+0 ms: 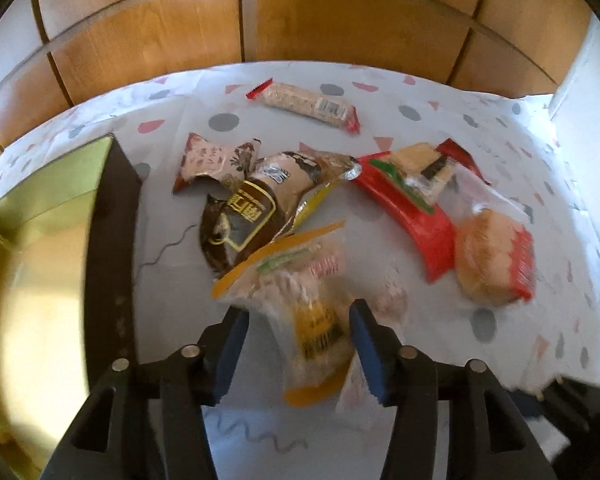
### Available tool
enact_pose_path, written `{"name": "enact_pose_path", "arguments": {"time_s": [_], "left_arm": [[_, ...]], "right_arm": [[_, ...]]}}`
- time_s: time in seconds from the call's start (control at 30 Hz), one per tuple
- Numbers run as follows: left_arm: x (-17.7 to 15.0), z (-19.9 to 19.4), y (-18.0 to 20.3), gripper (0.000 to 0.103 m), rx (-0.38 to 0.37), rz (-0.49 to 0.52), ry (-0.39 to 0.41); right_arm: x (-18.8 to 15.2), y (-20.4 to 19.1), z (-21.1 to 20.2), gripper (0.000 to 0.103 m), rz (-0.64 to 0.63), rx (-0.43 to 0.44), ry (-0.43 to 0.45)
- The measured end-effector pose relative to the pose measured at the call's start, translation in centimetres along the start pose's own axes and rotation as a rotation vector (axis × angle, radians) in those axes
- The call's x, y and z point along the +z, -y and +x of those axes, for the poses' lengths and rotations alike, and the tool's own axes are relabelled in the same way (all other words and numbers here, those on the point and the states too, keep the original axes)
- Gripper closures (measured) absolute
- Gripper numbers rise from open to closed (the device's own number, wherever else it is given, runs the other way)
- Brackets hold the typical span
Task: Organize snacks
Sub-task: 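Grasp the clear yellow-trimmed bread bag with left tool while right tool grasps red-white packet, then carry the bread bag into the gold tray and open the left tool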
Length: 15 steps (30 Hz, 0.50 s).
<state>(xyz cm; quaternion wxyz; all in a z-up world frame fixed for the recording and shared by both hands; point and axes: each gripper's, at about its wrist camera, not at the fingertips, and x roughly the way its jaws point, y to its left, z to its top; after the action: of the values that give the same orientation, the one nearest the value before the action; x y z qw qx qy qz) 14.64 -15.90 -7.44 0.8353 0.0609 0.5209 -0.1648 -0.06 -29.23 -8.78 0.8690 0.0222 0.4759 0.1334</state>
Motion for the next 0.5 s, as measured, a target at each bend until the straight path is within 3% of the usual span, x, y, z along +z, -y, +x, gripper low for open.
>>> {"name": "enact_pose_path", "arguments": {"time_s": [0.13,0.17,0.2,0.27,0.37,0.5], "left_arm": [[0.5,1.4,-0.3,0.049,-0.027,-0.037,0.001],[0.4,1.4,-0.2,0.055,-0.028,-0.031,0.003],[0.3,1.3,-0.1,0.068,-0.049,-0.025,0.007],[-0.1,0.8,0.1,0.072,-0.059,0.001,0.019],[-0.7,-0.2,-0.3,0.074,-0.135,-0.005,0.033],[-1.4,-3.0,-1.0,0.075,-0.187,0.003,0.107]], "right_arm": [[-0.4,0.3,-0.5,0.071,0.047,0.009,0.018],[-0.5,0.4,-0.6,0.071,0.056,0.014,0.021],[-0.5,0.6,-0.8,0.071,0.063,0.021,0.023],[-0.5,0.7,-0.6,0.07,0.07,0.028,0.027],[-0.3,0.7,-0.6,0.067,0.073,0.04,0.025],[-0.1,0.7,-0.6,0.062,0.078,0.049,0.021]]}}
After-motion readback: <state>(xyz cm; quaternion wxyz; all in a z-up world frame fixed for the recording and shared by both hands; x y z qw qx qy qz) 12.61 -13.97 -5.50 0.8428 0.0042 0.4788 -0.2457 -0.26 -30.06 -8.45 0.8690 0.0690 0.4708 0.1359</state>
